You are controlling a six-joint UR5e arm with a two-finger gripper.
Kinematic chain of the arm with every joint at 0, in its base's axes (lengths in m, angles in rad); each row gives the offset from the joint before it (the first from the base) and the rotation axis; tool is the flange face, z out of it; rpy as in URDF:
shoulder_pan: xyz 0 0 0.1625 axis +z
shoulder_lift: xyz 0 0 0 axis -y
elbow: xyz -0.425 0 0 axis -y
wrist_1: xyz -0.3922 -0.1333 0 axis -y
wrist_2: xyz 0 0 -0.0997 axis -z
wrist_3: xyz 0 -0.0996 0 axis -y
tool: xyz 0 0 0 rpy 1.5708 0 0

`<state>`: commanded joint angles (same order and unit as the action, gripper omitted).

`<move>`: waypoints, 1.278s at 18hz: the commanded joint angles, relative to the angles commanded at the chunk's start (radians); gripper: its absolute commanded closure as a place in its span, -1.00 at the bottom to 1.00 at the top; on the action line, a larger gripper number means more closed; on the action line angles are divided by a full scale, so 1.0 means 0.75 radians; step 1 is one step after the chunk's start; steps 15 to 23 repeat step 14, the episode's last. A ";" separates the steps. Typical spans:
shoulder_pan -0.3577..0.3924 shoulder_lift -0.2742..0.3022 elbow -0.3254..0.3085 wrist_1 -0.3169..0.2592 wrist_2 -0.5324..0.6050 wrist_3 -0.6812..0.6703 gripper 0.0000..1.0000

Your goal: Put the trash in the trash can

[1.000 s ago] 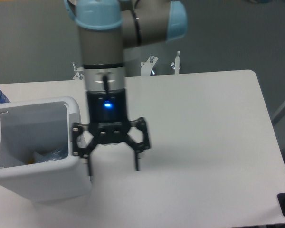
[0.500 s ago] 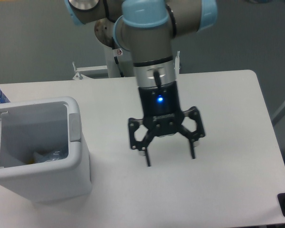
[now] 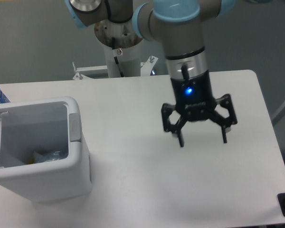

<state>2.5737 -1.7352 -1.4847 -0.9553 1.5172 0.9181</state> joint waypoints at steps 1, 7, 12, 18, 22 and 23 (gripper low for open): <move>0.037 0.031 -0.019 -0.037 -0.004 0.088 -1.00; 0.174 0.152 -0.039 -0.297 0.004 0.557 -1.00; 0.213 0.176 -0.053 -0.307 0.008 0.641 -1.00; 0.215 0.174 -0.053 -0.307 0.006 0.641 -1.00; 0.215 0.174 -0.053 -0.307 0.006 0.641 -1.00; 0.215 0.174 -0.053 -0.307 0.006 0.641 -1.00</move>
